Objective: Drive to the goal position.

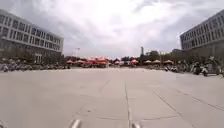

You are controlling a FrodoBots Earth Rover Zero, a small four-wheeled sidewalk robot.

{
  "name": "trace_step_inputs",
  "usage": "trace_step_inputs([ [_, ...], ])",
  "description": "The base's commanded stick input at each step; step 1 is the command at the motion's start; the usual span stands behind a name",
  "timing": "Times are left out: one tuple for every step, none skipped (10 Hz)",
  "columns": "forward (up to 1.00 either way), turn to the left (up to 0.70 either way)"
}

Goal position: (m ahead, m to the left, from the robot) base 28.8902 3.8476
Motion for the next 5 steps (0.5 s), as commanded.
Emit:
trace_step_inputs([
  [0.85, 0.0],
  [0.85, 0.0],
  [0.85, 0.0],
  [0.85, 0.0],
  [0.85, 0.0],
])
